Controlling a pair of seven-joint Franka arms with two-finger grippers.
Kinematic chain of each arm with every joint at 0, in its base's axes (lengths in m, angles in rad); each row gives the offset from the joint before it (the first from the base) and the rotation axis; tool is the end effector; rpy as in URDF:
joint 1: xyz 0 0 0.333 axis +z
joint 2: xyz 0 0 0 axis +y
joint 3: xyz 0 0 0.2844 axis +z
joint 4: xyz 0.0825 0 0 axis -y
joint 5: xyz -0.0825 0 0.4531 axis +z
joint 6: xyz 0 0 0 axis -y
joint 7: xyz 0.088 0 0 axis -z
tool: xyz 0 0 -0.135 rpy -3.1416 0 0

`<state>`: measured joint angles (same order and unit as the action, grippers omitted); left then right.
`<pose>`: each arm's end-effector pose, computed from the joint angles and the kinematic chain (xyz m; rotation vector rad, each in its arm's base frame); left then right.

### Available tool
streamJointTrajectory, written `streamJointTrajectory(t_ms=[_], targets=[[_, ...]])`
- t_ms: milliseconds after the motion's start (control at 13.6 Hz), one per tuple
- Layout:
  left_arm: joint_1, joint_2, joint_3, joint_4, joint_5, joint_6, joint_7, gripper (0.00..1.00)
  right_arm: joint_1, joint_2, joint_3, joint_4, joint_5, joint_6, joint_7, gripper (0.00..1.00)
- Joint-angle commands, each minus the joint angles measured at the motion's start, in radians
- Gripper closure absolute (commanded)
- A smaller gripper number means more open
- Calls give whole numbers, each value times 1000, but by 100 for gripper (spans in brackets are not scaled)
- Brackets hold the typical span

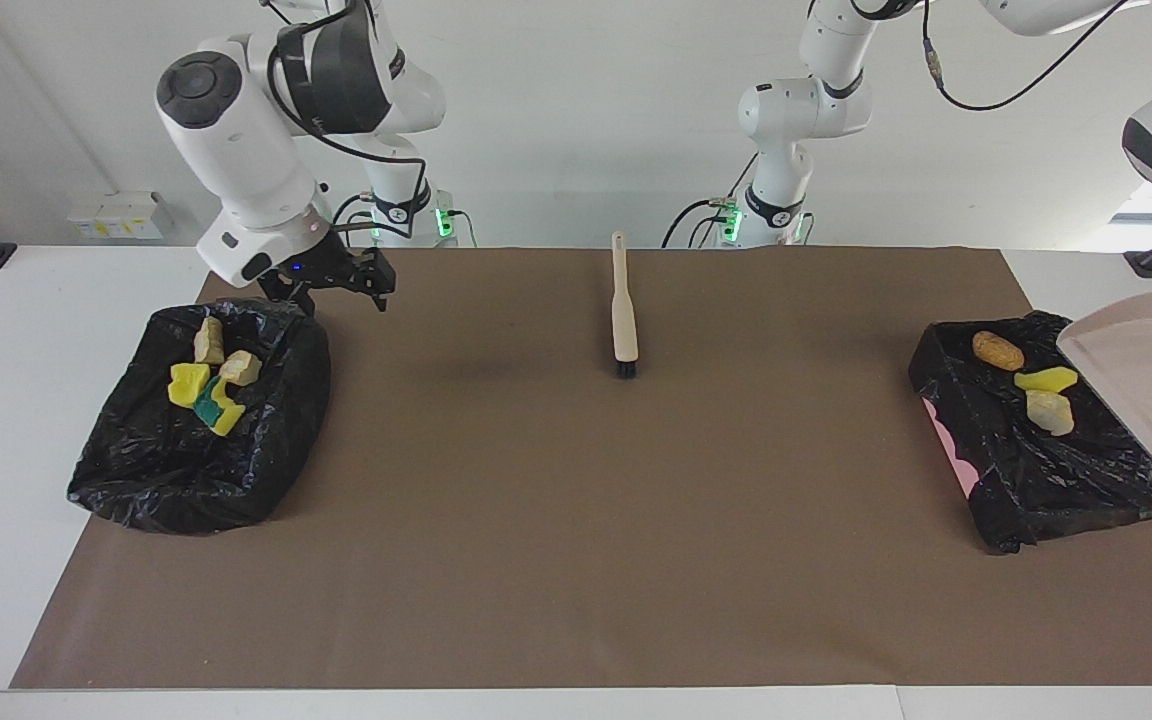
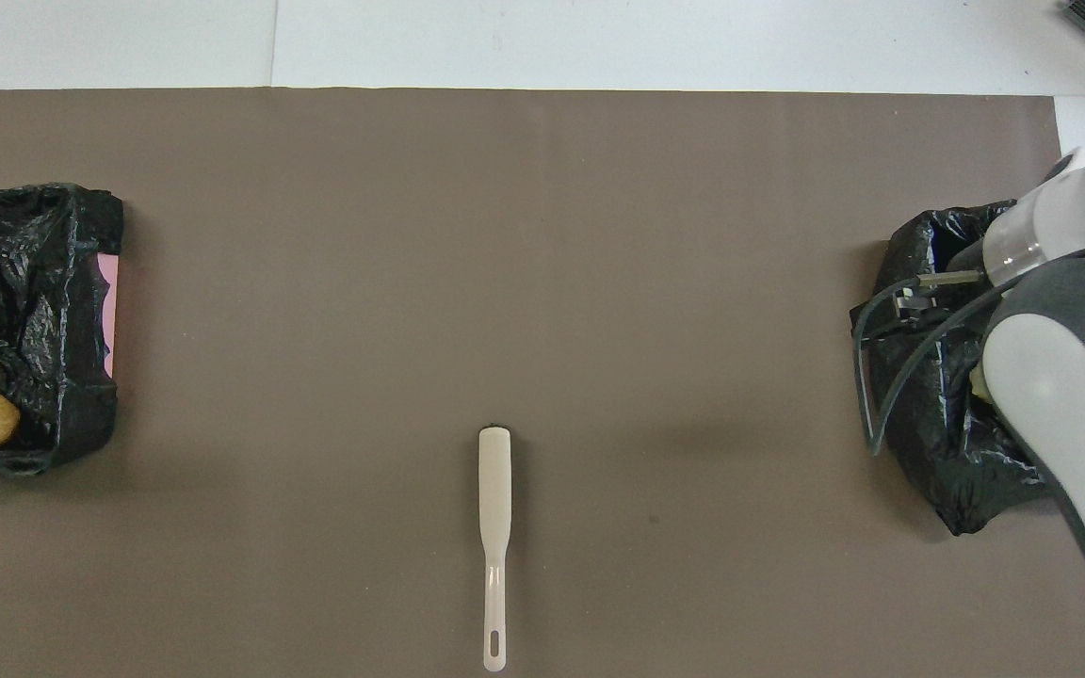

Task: Sweep and dump trash in bin
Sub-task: 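Tip the dustpan into the bag while the right gripper drops the brush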

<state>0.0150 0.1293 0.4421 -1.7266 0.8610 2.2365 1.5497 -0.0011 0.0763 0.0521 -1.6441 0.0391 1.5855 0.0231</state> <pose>0.6261 0.3395 0.4915 -1.6791 1.6095 0.6228 0.6323 0.0368 0.4789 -3.0962 -0.0384 0.2114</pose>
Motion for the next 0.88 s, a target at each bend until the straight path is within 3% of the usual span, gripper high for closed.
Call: streamJointTrajectory(t_ms=[0,221,442,663,810], targets=[[-15,-69,-11,-22,30,-12,-19,100,-25,-16,0,10,-60,-6,-43,0],[-16,-95,-45,-37,-26,-96,-39,100,-7,-67,-36,13,-90,-4,-66,0],[-18,-103,-74,-57,-294,-170,-59,100,27,-116,-83,9,-81,-22,-68,0],[-20,-105,-89,-54,-417,-250,-81,100,17,-115,-81,27,-15,-73,-61,0],[-35,-97,-114,-57,-522,-320,-208,100,16,-105,-81,76,-12,-114,-58,0]])
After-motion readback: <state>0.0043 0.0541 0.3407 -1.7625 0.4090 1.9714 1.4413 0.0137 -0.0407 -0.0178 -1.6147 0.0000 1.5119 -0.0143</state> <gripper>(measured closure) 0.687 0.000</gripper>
